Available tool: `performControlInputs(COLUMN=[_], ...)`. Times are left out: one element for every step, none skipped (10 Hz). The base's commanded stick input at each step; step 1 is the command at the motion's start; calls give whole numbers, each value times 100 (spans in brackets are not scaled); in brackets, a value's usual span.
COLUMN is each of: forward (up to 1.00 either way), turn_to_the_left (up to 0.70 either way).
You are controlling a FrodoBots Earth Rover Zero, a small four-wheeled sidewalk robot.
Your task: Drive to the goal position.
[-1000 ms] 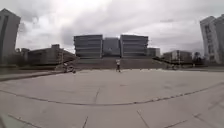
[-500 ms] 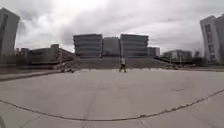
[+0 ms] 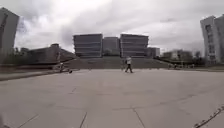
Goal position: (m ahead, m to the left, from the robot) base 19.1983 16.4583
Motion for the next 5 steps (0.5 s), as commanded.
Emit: performControlInputs(forward=[100,100,100,100,100], turn_to_the_left=[0,0,0,0,0])
